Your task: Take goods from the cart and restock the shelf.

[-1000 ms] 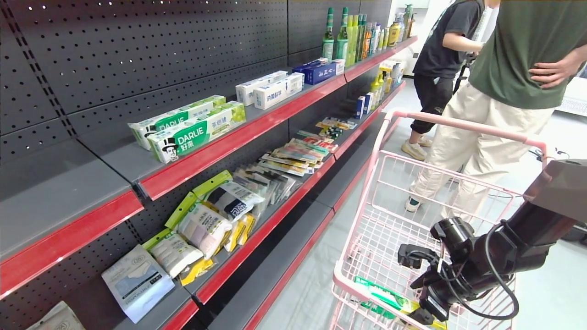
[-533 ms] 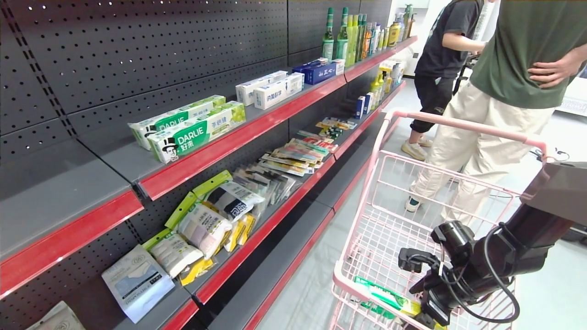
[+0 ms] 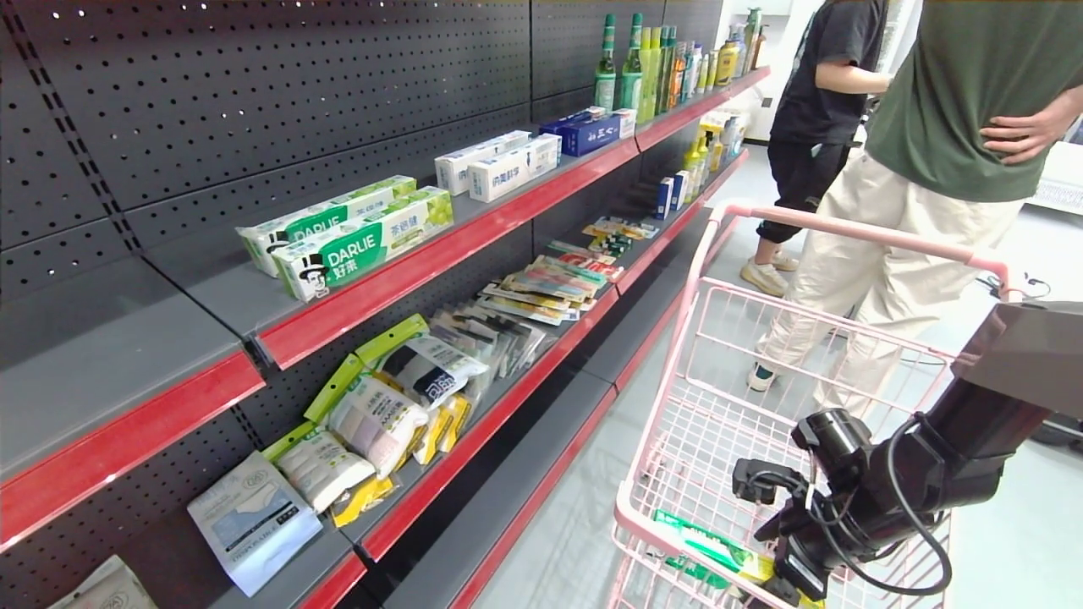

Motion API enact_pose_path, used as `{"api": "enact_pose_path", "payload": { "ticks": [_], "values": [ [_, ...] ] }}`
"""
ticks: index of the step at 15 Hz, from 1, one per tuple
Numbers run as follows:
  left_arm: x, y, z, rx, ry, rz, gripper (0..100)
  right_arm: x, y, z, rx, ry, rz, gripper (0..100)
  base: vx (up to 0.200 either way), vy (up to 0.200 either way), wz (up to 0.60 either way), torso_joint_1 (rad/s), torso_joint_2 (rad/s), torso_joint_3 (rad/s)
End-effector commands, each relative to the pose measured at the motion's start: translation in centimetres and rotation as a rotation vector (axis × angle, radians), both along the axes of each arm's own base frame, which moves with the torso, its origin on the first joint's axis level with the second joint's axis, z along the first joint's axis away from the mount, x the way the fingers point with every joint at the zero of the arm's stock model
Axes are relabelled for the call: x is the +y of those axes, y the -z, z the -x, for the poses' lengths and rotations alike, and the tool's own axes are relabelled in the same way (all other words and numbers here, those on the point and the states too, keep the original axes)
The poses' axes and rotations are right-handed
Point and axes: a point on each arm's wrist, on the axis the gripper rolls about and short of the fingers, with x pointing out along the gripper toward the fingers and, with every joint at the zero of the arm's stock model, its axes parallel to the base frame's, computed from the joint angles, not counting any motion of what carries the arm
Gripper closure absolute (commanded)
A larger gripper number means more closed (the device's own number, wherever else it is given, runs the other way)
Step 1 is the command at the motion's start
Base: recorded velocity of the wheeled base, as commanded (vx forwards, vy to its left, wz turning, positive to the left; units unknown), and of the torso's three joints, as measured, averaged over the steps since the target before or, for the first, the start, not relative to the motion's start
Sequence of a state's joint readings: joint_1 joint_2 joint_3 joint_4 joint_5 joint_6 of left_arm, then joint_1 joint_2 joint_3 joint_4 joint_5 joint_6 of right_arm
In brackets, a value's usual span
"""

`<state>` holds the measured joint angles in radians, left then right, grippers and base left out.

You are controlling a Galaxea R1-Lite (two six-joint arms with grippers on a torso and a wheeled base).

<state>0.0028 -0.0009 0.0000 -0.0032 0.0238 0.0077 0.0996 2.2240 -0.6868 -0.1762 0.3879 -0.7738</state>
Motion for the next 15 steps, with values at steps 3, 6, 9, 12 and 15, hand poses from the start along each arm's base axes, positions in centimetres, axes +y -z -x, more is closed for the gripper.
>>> {"api": "enact_pose_path", "payload": {
  "ticks": [3,6,9,12,15],
  "values": [
    [0.0,0.0,0.0,0.001,-0.001,0.000,0,0.0,0.5,0.3,-0.005,0.000,-0.001,0,0.000,0.000,0.00,0.000,0.00,0.000],
    [0.0,0.0,0.0,0.001,-0.001,0.000,0,0.0,0.5,0.4,-0.001,0.000,-0.001,0,0.000,0.000,0.00,0.000,0.00,0.000],
    [0.0,0.0,0.0,-0.001,0.001,0.000,0,0.0,0.5,0.4,-0.003,0.009,-0.003,100,0.000,0.000,0.00,0.000,0.00,0.000],
    [0.0,0.0,0.0,-0.001,0.001,0.000,0,0.0,0.2,0.5,0.007,0.048,-0.010,100,0.000,0.000,0.00,0.000,0.00,0.000],
    [0.0,0.0,0.0,0.001,-0.001,0.000,0,-0.7,-1.5,0.3,-0.031,0.120,-0.029,100,0.000,0.000,0.00,0.000,0.00,0.000]
  ]
}}
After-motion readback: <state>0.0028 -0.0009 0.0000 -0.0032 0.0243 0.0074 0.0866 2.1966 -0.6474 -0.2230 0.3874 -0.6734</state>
